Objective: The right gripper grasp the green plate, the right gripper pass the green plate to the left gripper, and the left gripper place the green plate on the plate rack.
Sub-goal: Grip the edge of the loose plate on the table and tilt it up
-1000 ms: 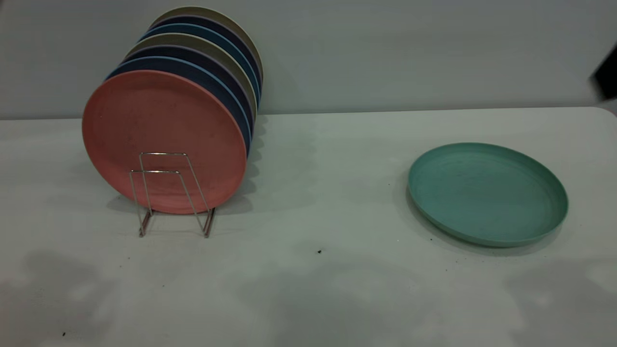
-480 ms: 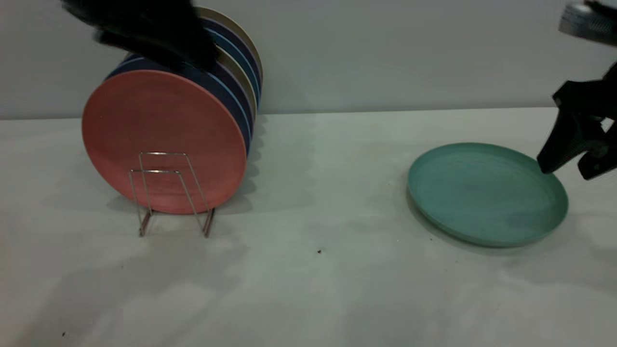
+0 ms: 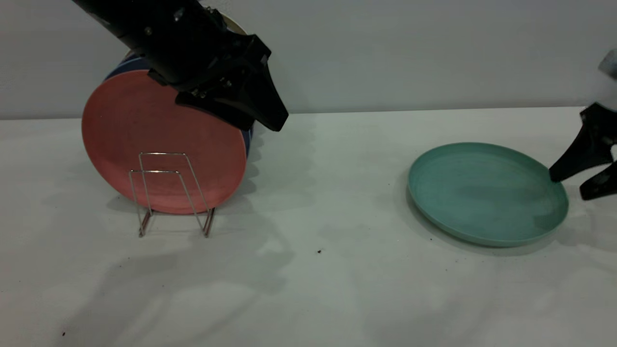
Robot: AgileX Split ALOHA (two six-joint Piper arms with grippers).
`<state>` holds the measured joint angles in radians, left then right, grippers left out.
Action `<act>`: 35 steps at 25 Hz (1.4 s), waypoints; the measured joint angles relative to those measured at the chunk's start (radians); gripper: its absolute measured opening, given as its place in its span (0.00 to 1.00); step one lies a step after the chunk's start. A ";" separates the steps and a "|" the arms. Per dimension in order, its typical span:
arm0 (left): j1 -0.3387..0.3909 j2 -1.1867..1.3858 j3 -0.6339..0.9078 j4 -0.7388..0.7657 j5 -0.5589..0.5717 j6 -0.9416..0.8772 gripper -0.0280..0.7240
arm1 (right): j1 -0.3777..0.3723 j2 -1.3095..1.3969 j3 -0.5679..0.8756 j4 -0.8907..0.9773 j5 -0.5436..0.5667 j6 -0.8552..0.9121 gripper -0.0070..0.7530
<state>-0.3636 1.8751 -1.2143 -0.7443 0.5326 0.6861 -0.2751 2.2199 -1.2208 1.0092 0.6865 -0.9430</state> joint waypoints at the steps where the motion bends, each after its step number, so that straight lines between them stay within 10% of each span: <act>1: 0.000 0.000 0.000 -0.002 0.000 0.000 0.68 | -0.001 0.017 -0.012 0.003 -0.003 -0.006 0.71; 13: 0.000 0.000 0.000 -0.007 0.004 0.000 0.68 | -0.005 0.173 -0.122 0.072 0.000 -0.029 0.65; 23: 0.000 0.007 0.000 -0.024 -0.010 0.000 0.68 | -0.005 0.202 -0.128 0.145 -0.036 -0.125 0.04; 35: 0.000 0.137 0.000 -0.312 -0.054 0.069 0.68 | 0.039 0.203 -0.128 0.274 0.184 -0.376 0.03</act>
<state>-0.3636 2.0118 -1.2145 -1.0559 0.4785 0.7556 -0.2362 2.4233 -1.3492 1.2830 0.8702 -1.3189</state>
